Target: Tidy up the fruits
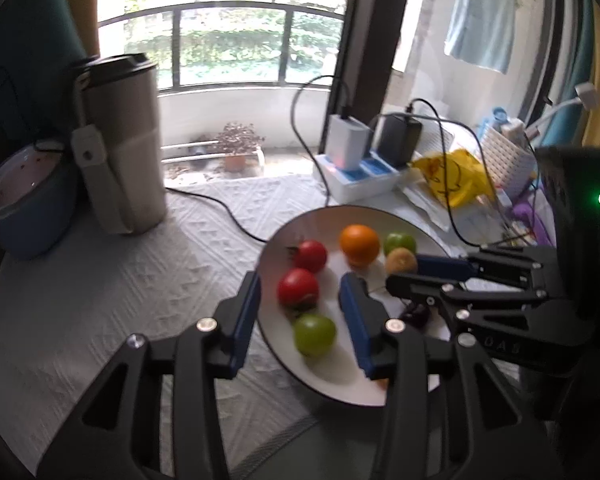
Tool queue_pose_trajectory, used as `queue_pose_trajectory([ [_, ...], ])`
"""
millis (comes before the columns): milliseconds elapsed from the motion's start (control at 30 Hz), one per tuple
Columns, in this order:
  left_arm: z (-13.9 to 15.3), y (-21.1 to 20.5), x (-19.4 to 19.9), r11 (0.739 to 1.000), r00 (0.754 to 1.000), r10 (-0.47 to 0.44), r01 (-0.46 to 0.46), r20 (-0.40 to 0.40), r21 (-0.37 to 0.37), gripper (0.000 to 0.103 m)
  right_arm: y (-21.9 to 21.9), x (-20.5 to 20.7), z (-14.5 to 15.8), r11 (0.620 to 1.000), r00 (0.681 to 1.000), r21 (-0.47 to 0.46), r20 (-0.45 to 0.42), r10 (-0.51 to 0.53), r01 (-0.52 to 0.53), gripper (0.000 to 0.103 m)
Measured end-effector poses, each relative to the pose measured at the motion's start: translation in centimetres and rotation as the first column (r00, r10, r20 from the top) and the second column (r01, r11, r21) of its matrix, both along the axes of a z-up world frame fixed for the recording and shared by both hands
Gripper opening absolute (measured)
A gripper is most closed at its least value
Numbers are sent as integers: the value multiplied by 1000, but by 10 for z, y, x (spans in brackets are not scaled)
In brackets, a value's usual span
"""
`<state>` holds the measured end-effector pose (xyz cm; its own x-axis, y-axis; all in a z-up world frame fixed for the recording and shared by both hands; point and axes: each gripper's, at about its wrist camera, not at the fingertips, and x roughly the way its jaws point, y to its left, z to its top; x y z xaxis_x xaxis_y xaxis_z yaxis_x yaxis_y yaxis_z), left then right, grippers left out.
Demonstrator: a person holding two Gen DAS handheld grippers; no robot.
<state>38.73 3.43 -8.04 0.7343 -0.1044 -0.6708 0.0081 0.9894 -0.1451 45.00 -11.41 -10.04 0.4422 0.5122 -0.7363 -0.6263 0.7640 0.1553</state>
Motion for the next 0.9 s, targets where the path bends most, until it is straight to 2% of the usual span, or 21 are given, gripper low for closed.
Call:
queue_pose_trajectory([
  [233,-7,5,0,1000,1000,7,-7,-14,-15,44,5,2,-6,1000,1000,-9,-24,-7,7,30],
  [500,2,4,-6,1000,1000,10,-10,4,-15,44,2,-2,-3,999,999,-14,-16,-29,29,30],
  [900,26,-9,-39,1000,999,-15,15,42,-10,44,-19,-36,25,998,998,9,33,-56,55,30],
])
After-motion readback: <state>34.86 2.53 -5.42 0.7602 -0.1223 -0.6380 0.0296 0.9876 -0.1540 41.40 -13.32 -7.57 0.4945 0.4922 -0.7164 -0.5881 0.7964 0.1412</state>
